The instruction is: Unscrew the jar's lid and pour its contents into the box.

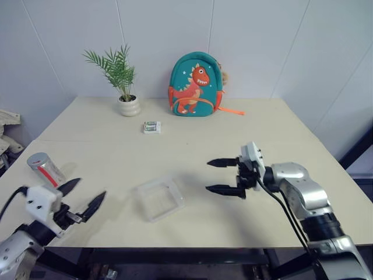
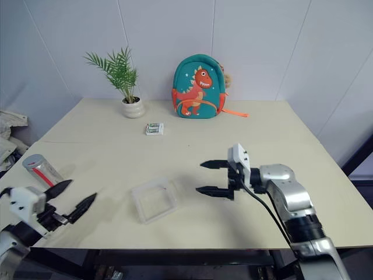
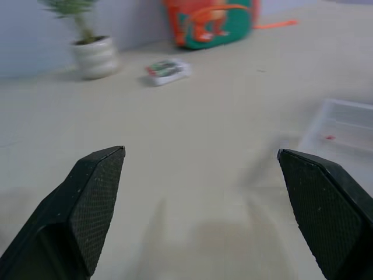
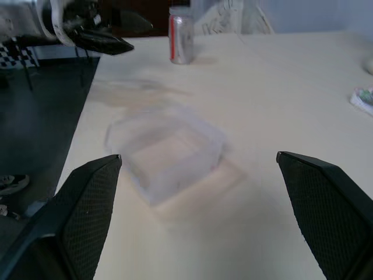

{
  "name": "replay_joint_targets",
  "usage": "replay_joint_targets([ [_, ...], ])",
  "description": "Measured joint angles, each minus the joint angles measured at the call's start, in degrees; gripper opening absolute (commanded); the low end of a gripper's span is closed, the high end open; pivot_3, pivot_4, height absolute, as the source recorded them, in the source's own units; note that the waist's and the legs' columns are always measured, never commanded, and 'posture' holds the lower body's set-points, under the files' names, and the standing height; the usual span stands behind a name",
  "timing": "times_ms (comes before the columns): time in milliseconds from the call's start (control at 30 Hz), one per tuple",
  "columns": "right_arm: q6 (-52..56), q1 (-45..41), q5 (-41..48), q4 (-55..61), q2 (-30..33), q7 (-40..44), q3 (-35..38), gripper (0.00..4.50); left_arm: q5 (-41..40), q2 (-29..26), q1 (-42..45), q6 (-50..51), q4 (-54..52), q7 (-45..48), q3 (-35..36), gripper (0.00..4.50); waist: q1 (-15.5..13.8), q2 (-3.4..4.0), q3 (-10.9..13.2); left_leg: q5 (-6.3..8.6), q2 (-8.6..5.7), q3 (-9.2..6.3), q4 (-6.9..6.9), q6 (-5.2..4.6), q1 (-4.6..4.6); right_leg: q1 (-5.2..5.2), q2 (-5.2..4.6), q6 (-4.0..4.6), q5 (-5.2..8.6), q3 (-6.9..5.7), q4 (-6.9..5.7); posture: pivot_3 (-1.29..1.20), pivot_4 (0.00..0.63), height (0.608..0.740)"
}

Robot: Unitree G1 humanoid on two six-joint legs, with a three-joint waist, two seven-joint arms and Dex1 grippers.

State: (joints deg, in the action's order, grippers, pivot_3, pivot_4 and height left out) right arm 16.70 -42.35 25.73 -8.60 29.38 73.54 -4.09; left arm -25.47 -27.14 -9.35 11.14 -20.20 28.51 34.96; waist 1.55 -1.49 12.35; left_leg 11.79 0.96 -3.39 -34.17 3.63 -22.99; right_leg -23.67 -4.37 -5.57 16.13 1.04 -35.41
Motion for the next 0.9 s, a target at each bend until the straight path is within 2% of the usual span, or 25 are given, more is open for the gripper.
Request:
replay_joint_targets([
  [167,1.6,-5.2,1.5,-0.7,-5.6,-0.4,-0.3,4.5,4.3,8.7,1.2,-0.3,0.9,-16.4,4.1,4.47,0.0,-0.05,0.0,0.0,0.0,-0.01,-0.13,0.0,0.0,0.02,0.02,0.05,-0.05,-0.01,-0.07,0.0,0.15,0.74],
  [333,3.4,-8.2,1.5,-0.6,-9.9,-2.8,-1.0,4.5,6.9,9.5,7.1,-2.4,8.6,-25.4,6.1,4.47,-0.1,-0.08,-0.1,-0.01,0.0,-0.02,-0.22,0.0,0.01,0.02,0.05,0.1,-0.08,-0.01,-0.13,0.0,0.15,0.74],
  [467,3.4,-9.3,1.6,-0.5,-12.5,-4.2,-1.2,4.5,9.0,7.2,13.4,-4.5,16.9,-27.3,4.6,4.47,-0.1,-0.15,-0.1,-0.01,0.0,-0.01,-0.26,0.0,-0.03,0.02,0.06,-0.04,-0.19,-0.02,-0.12,0.0,0.15,0.74],
  [567,3.4,-9.3,2.2,0.5,-13.2,-5.3,-1.2,4.5,10.7,4.5,17.9,-5.9,21.9,-28.2,3.4,4.47,-0.1,-0.15,-0.1,0.0,0.0,-0.01,-0.22,0.01,-0.06,-0.01,0.06,-0.54,-0.46,-0.02,-0.11,0.0,0.15,0.74],
  [900,4.7,-7.9,3.4,5.9,-13.3,-8.9,-0.9,4.5,14.5,-3.0,28.6,-11.1,39.1,-31.2,1.0,4.47,0.0,-0.15,-0.1,0.08,0.03,0.0,-0.01,0.11,-0.07,-0.19,0.08,-0.54,-0.46,-0.04,-0.22,0.0,0.15,0.74],
])
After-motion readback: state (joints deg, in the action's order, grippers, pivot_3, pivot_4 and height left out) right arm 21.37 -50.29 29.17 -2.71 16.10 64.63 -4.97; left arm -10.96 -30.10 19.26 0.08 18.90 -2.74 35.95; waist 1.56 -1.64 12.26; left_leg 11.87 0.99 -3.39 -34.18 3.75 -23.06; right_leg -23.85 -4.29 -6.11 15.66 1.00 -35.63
